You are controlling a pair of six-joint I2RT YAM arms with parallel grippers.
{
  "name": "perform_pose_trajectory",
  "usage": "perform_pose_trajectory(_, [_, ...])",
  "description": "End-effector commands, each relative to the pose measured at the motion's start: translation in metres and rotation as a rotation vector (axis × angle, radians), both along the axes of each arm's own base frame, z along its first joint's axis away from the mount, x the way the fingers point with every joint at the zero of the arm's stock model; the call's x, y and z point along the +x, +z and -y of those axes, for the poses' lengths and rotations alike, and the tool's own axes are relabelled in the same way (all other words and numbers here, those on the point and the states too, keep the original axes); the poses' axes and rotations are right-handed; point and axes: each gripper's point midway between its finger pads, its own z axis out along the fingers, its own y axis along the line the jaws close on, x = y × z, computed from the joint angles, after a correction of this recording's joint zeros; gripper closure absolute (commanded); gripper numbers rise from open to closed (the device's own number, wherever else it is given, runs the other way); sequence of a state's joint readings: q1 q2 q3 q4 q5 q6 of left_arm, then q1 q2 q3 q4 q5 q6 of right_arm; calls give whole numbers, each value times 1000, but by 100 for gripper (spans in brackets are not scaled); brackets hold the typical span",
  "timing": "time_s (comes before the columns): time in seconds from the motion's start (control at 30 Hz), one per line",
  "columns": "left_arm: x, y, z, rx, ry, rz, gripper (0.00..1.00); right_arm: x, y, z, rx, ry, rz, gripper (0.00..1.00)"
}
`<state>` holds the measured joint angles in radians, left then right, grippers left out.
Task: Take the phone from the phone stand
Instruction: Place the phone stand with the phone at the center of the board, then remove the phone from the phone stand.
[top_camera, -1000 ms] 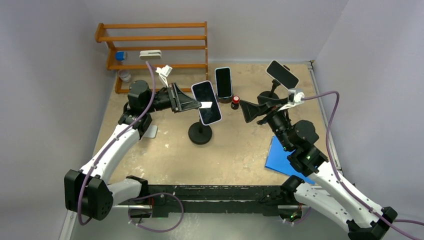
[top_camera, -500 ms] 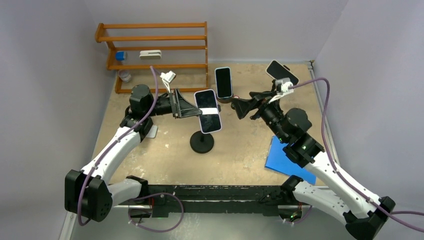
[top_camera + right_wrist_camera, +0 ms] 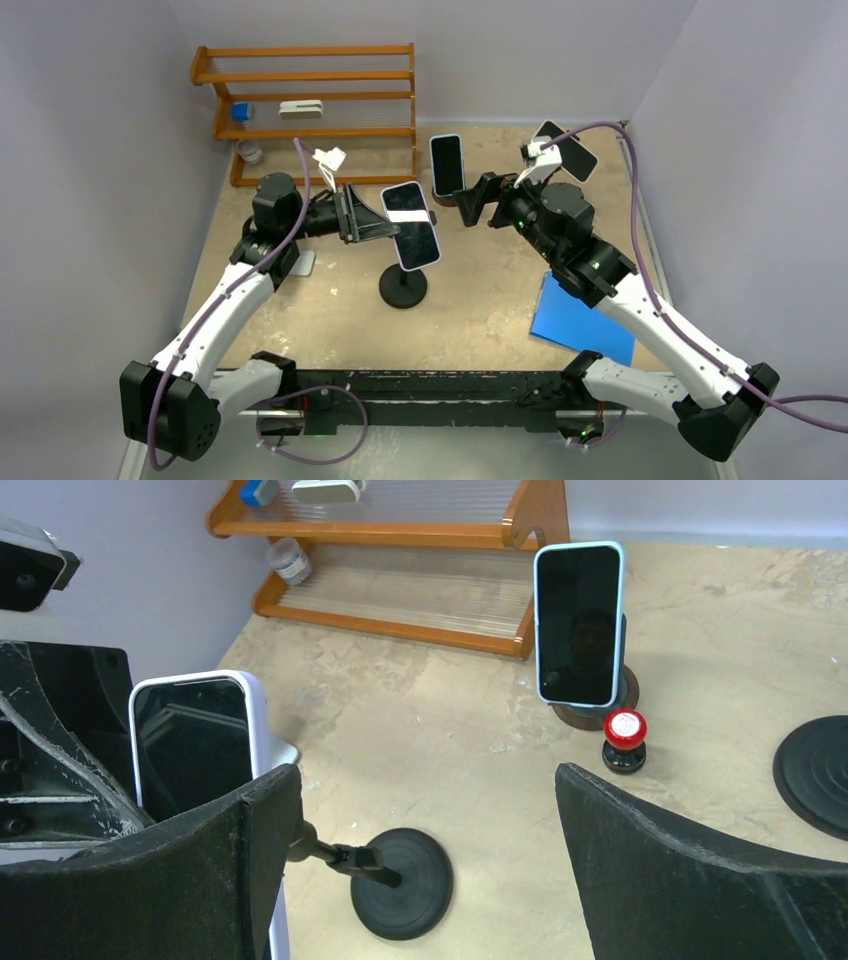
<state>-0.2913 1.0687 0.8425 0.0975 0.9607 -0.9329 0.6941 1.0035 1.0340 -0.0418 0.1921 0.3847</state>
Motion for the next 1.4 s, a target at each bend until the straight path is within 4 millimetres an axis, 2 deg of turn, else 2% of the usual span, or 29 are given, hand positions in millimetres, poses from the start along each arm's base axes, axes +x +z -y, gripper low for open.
perform_pose_trajectory(0.0, [-2, 31, -2, -3, 20, 143, 76, -2, 29, 3, -3, -1, 50, 1])
perform_pose_trajectory(0.4, [-10, 34, -9, 32, 56, 143, 45, -7, 27, -6, -6, 58, 43, 1])
perform_pose_trajectory(0.6, [-12, 36, -20, 75, 135, 164, 27, -5, 31, -8, 6, 55, 46, 1])
perform_pose_trajectory(0.8, [-9, 32, -33, 141, 238, 180, 17, 2, 39, -9, 48, 27, 54, 1])
perform_pose_trajectory(0.9, [-4, 27, -48, 202, 340, 205, 15, 17, 54, 8, 112, -117, 94, 1])
perform_pose_trajectory(1.0, [0, 31, -68, 246, 467, 262, 13, 27, 69, 24, 270, -257, 90, 1])
perform_pose_trajectory(1.1, [3, 42, -86, 267, 575, 337, 11, 25, 83, 10, 338, -196, 92, 1])
perform_pose_trajectory(1.2, [10, 54, -100, 269, 675, 374, 11, 19, 108, -10, 289, -56, 171, 1])
perform_pose_trajectory(1.27, [17, 61, -105, 265, 724, 394, 11, 16, 125, -11, 310, -32, 235, 1])
perform_pose_trajectory(1.37, [25, 69, -110, 244, 775, 425, 11, 0, 158, -17, 335, 63, 374, 1])
